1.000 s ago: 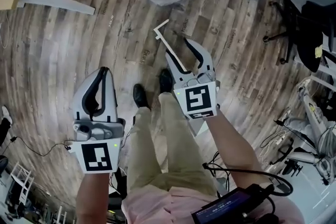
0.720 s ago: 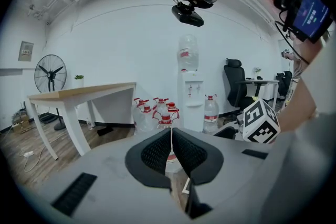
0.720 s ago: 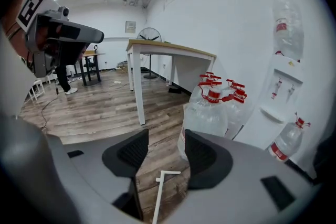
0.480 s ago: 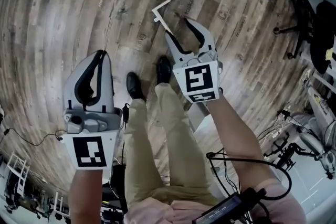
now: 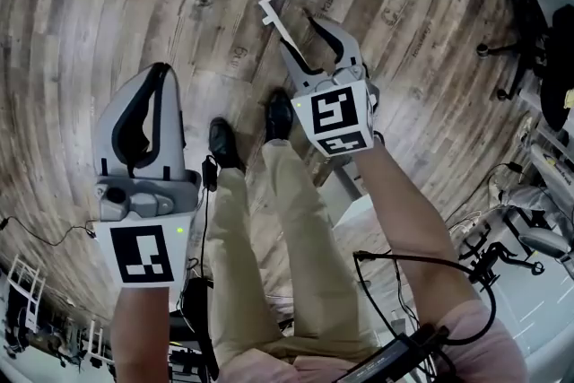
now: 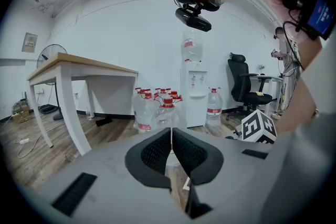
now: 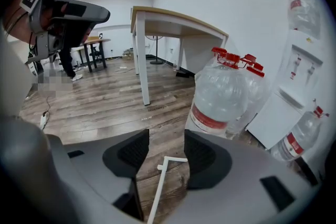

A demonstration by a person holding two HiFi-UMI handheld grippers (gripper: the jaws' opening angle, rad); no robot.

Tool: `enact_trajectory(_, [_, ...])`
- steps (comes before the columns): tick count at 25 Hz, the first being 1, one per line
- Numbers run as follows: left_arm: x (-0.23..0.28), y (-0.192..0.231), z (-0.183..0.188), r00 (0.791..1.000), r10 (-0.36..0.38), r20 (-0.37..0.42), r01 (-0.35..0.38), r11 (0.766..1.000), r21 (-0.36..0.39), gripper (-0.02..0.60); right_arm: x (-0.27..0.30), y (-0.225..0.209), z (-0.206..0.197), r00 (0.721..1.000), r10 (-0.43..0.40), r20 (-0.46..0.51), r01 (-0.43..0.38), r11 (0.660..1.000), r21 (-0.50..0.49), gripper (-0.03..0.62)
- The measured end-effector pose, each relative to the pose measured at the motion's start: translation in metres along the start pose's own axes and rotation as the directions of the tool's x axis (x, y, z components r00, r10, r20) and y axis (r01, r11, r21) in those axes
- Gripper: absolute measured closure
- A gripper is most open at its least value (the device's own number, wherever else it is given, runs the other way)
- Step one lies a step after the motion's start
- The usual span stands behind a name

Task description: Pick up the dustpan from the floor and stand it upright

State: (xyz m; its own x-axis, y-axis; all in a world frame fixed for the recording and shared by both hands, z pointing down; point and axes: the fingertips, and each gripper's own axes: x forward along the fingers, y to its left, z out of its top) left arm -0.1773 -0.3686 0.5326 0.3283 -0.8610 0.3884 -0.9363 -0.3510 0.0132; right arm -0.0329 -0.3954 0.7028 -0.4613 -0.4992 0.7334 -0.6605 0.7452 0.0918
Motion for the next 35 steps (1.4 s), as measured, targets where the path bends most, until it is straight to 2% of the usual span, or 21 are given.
enact_trajectory(7, [0.012, 0.015, -0.041, 0.999, 0.020, -0.030, -0.020, 1.000, 0.019, 0.563, 0.033, 0.008, -0.032, 0.999, 0.014, -0.036, -0.014, 1.000, -0.003, 0.384])
enact_trajectory(15, [0.023, 0.029, -0.089, 0.997, 0.054, -0.049, -0.055, 0.998, -0.024, 0.562, 0.073, 0.008, -0.069, 0.996, 0.006, -0.084, -0.004, 1.000, 0.016, 0.387])
enact_trajectory(21, [0.035, 0.034, -0.104, 0.999, 0.050, -0.005, -0.050, 0.998, -0.033, 0.561, 0.097, 0.010, -0.101, 0.991, 0.013, -0.132, -0.012, 1.000, 0.012, 0.391])
enact_trajectory(29, [0.039, 0.043, -0.125, 0.995, 0.093, -0.023, -0.094, 0.995, -0.020, 0.561, 0.116, 0.021, -0.131, 0.986, 0.054, -0.160, -0.057, 0.998, -0.014, 0.395])
enact_trajectory(35, [0.042, 0.041, -0.144, 0.996, 0.078, -0.030, -0.079, 0.997, -0.022, 0.561, 0.137, 0.022, -0.151, 0.981, 0.052, -0.187, -0.056, 0.998, -0.013, 0.399])
